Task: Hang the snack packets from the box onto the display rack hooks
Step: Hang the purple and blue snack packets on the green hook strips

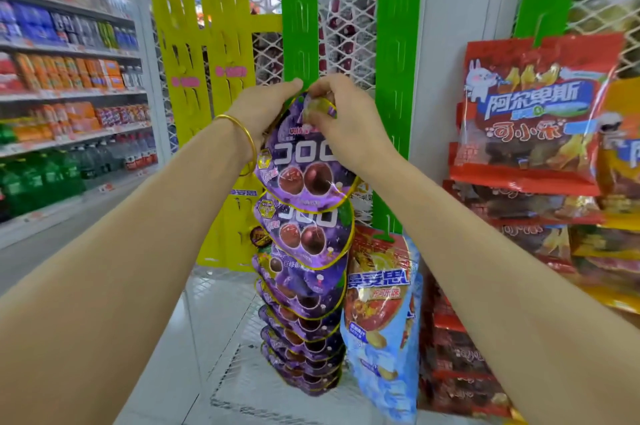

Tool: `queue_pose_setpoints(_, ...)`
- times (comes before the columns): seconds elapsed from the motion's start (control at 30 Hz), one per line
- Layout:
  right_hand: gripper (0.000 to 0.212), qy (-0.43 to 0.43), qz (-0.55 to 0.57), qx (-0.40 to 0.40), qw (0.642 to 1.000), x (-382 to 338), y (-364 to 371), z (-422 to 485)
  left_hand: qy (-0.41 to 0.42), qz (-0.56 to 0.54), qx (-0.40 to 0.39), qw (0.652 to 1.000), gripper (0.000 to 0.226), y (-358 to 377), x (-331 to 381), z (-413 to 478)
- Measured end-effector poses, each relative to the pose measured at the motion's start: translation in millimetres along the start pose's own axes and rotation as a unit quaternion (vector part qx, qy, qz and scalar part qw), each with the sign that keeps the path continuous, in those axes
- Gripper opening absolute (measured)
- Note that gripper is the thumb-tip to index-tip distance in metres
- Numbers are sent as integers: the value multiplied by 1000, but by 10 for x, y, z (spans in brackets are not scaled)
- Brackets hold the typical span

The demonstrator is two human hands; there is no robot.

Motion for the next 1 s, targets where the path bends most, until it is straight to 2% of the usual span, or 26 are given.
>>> queue_pose_setpoints(0.2,27,14,-11,8,1000,23,16,-51,-4,3,1,1000,59,-3,1,-46)
queue_pose_setpoints(0.3,27,17,-25,-4,1000,117,73,-151,-6,20,3,1000,25,-4,-24,-106)
queue_pose_setpoints(0.33,27,20,-30,-12,999,160,97,-190,-5,33,3,999,22,-8,-59,-113)
queue_pose_setpoints(0.4,27,21,-31,-25,999,214,126,-246,41,63,16,997,21,-24,-60,-131)
queue_pose_setpoints(0.47,26,11,-37,-31,999,210,131,-273,105,88,44,990,7,-39,7,-224)
queue_pose_setpoints(0.53,27,-3,-55,-31,998,170,111,-317,134,125,76,980,22,-58,-1,-350)
queue_pose_setpoints(0.6,32,-8,-95,-15,995,132,38,-412,181,167,146,958,40,-152,9,-578)
queue_pose_setpoints(0.67,35,-16,-132,11,991,75,-104,-577,251,204,206,924,44,-164,-11,-905)
queue_pose_setpoints(0.73,32,-12,-121,31,992,33,-283,-846,292,187,220,912,41,-41,-153,-1270)
queue_pose_setpoints(0.8,29,10,-70,21,997,71,-419,-1243,302,165,195,918,37,205,-379,-1658)
queue_pose_setpoints(0.87,25,68,-11,-11,998,220,-528,-1760,298,148,126,935,34,569,-674,-2045)
queue_pose_setpoints(0.93,19,186,47,-67,979,552,-588,-2347,277,152,12,949,28,1037,-1067,-2401)
queue_pose_setpoints(1.0,13,314,59,-130,939,1089,-635,-3028,222,187,-136,947,26,1562,-1587,-2758)
Point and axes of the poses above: each hand's wrist, its own z-axis towards the middle knuckle, its own y-axis out of the palm, x = y × z, the point moved 9 cm from there along z, towards the middle knuckle, and after that the axes turned 15 degrees about z, right-handed, at the moved point
